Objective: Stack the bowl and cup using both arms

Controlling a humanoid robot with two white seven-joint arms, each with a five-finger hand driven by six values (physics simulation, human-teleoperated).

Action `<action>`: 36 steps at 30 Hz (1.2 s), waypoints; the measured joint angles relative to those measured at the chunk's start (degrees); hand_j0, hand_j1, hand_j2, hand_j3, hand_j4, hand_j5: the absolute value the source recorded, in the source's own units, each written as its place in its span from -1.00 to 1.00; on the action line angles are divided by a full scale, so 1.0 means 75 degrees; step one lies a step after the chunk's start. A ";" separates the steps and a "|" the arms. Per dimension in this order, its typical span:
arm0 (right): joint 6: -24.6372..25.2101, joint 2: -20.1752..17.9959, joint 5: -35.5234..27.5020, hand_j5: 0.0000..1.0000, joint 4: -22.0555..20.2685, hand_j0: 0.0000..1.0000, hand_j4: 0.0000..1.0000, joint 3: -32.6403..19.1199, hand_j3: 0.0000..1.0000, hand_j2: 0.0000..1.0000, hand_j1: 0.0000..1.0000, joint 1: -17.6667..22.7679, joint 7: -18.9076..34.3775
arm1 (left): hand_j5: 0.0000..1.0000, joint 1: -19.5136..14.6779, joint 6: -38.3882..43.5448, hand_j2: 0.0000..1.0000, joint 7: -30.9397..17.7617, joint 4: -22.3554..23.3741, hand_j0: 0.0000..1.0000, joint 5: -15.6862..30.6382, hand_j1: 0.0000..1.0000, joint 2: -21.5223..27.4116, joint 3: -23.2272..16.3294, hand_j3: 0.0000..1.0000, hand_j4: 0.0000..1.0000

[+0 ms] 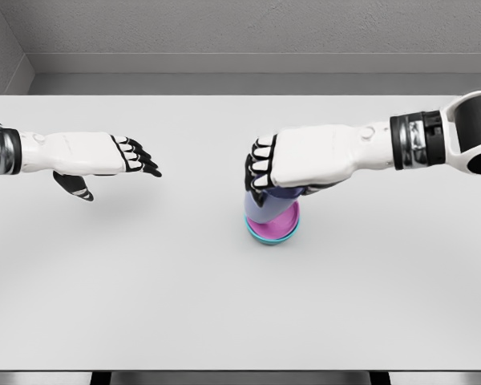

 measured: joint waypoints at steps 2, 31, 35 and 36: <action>-0.0001 0.0001 0.0030 -0.10 0.0050 -0.10 -0.10 0.0027 -0.10 -0.10 -0.10 0.0059 -0.0005 | 1.00 0.0000 0.0000 1.00 -0.0002 0.0000 1.00 -0.0002 1.00 -0.0001 -0.0001 1.00 1.00; 0.0069 0.0364 0.0275 -0.10 0.0858 -0.10 -0.10 0.0503 -0.10 -0.10 -0.10 0.0129 -0.0032 | 1.00 0.0012 0.0000 1.00 -0.0002 0.0000 1.00 0.0005 1.00 -0.0015 -0.0011 1.00 1.00; 0.0078 0.0356 0.0274 -0.10 0.0920 -0.10 -0.10 0.0500 -0.10 -0.10 -0.10 0.0187 -0.0035 | 1.00 0.0012 0.0000 1.00 -0.0002 0.0000 1.00 0.0006 1.00 -0.0014 -0.0007 1.00 1.00; 0.0081 0.0355 0.0284 -0.09 0.0928 -0.09 -0.09 0.0500 -0.09 -0.09 -0.09 0.0199 -0.0038 | 1.00 0.0012 0.0000 1.00 -0.0002 0.0000 1.00 0.0006 1.00 -0.0014 -0.0006 1.00 1.00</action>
